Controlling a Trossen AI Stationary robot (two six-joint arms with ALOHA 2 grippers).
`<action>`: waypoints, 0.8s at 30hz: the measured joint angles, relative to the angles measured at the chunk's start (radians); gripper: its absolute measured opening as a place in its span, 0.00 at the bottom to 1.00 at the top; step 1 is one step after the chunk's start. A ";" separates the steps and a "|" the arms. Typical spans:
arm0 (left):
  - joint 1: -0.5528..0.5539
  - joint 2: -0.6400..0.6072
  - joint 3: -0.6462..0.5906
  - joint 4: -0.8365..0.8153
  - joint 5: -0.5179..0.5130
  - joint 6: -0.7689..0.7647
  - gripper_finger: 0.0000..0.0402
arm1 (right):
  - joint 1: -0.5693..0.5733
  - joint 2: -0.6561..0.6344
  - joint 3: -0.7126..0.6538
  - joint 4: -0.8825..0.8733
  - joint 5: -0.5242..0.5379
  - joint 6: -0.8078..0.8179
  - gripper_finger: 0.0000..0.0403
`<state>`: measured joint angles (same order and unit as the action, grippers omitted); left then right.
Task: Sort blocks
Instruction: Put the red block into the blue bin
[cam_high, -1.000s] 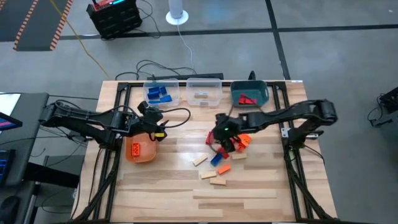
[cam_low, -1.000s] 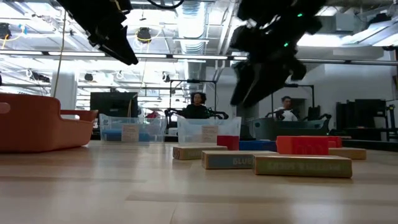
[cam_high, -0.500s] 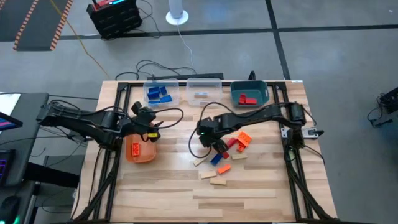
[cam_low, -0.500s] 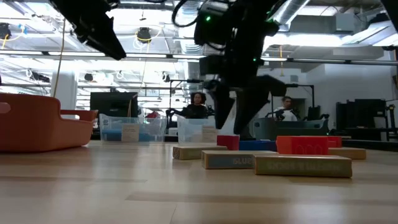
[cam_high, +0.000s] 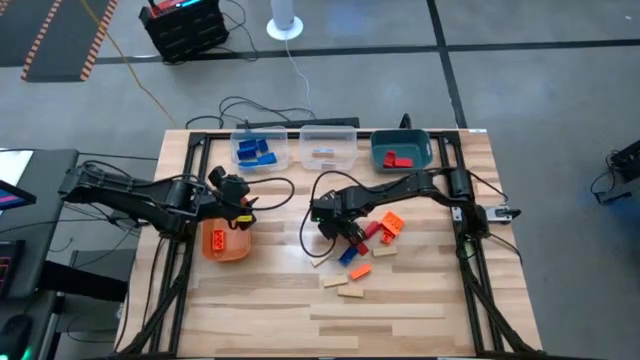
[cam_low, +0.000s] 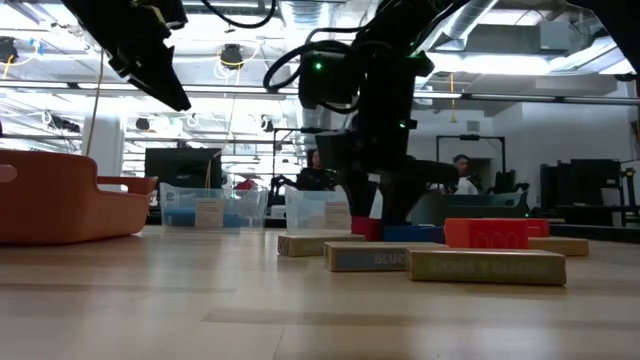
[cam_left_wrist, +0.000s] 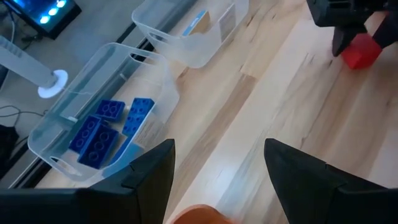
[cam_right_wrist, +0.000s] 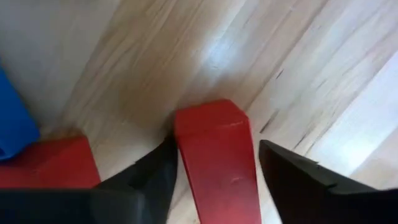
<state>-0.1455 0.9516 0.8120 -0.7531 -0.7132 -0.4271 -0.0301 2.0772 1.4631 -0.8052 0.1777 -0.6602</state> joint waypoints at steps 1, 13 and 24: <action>0.000 0.000 0.000 0.000 0.000 0.000 0.60 | -0.001 0.000 0.000 -0.004 -0.001 0.002 0.57; 0.000 -0.003 0.000 0.005 -0.001 -0.009 0.60 | -0.093 -0.116 0.005 -0.213 0.194 0.149 0.38; 0.000 -0.003 0.000 0.009 -0.002 -0.027 0.60 | -0.554 -0.523 -0.301 0.113 0.201 0.375 0.38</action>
<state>-0.1455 0.9485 0.8120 -0.7441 -0.7147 -0.4536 -0.5844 1.5543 1.1626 -0.6925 0.3790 -0.2851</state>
